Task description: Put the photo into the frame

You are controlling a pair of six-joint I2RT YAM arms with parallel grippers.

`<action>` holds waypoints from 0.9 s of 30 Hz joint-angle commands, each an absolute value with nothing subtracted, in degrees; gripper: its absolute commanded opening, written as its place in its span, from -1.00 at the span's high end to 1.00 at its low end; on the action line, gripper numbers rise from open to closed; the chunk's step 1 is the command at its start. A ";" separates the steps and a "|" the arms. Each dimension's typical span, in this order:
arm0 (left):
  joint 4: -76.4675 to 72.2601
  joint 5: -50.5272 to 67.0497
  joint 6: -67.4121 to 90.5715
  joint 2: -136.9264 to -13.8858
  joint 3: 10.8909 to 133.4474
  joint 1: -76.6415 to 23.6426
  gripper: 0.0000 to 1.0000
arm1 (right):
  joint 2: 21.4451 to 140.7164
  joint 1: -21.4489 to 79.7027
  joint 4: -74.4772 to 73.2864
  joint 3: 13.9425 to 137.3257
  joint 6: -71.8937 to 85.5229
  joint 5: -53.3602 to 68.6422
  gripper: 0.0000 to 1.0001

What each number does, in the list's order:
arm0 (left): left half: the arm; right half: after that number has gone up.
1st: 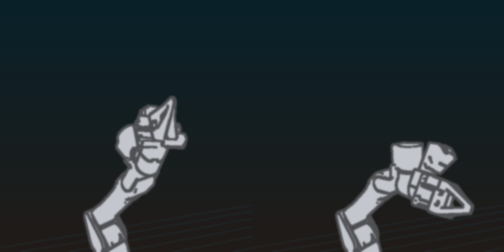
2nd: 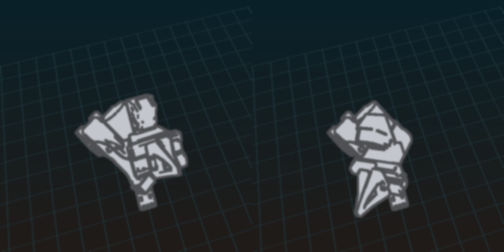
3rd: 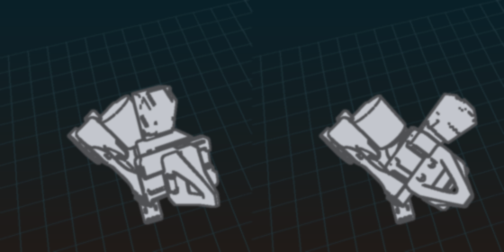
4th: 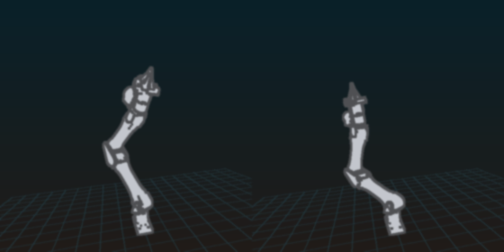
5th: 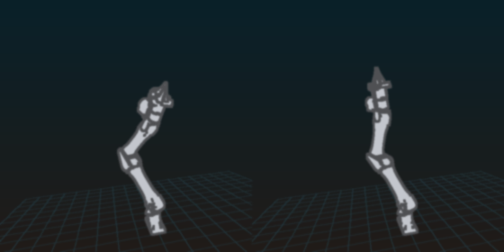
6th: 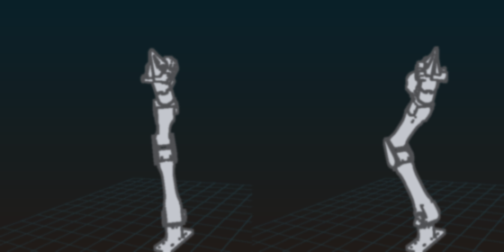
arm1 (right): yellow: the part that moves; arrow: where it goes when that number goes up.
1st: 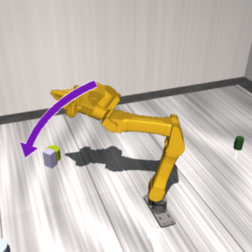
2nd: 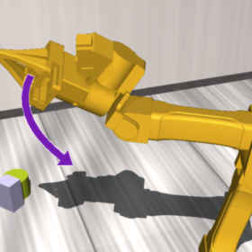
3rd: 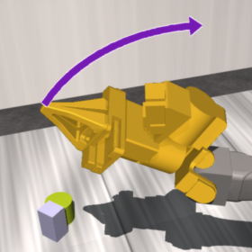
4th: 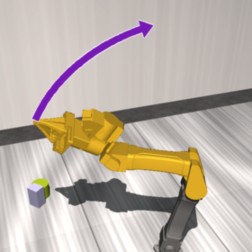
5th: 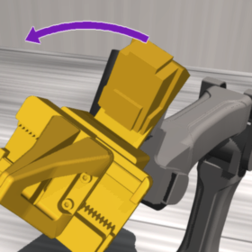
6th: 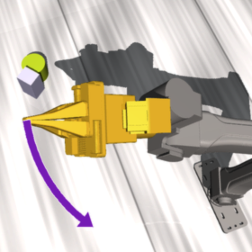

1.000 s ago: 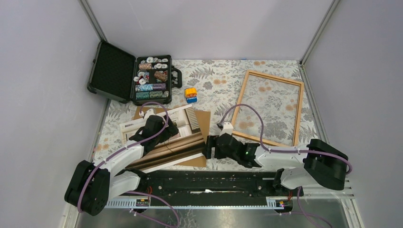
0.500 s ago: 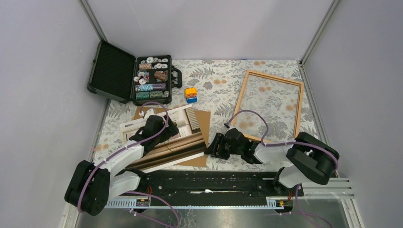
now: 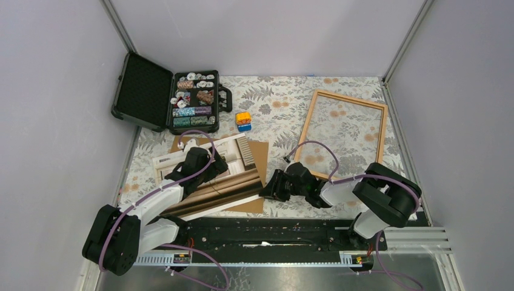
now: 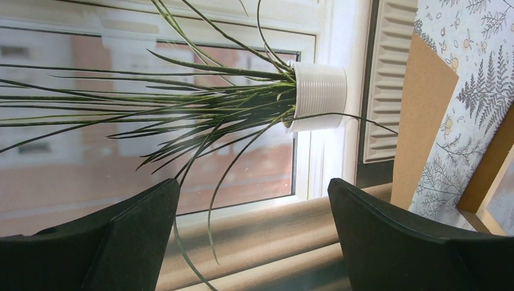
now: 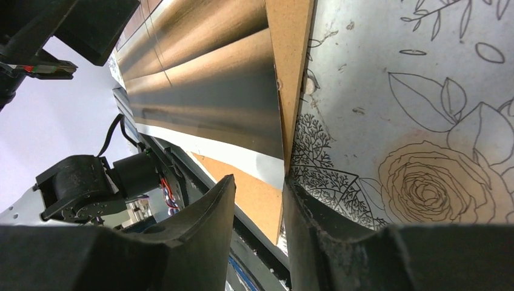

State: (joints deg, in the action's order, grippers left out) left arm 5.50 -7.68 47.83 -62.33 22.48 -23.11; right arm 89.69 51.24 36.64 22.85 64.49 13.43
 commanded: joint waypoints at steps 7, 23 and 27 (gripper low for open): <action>7.58 -5.63 47.81 -62.64 20.48 -22.94 -0.97 | 84.31 50.73 35.61 25.78 63.15 13.09 0.18; 7.48 -5.53 47.81 -61.70 20.14 -22.94 -0.97 | 100.01 51.79 54.57 26.34 74.42 5.72 0.23; 7.21 -5.27 47.58 -60.91 19.94 -22.94 -0.97 | 99.83 52.77 53.42 25.40 74.38 1.00 0.38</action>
State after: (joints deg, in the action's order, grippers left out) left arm 4.89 -7.49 47.83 -61.54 21.87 -23.11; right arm 99.57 51.79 50.68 25.04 72.49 7.53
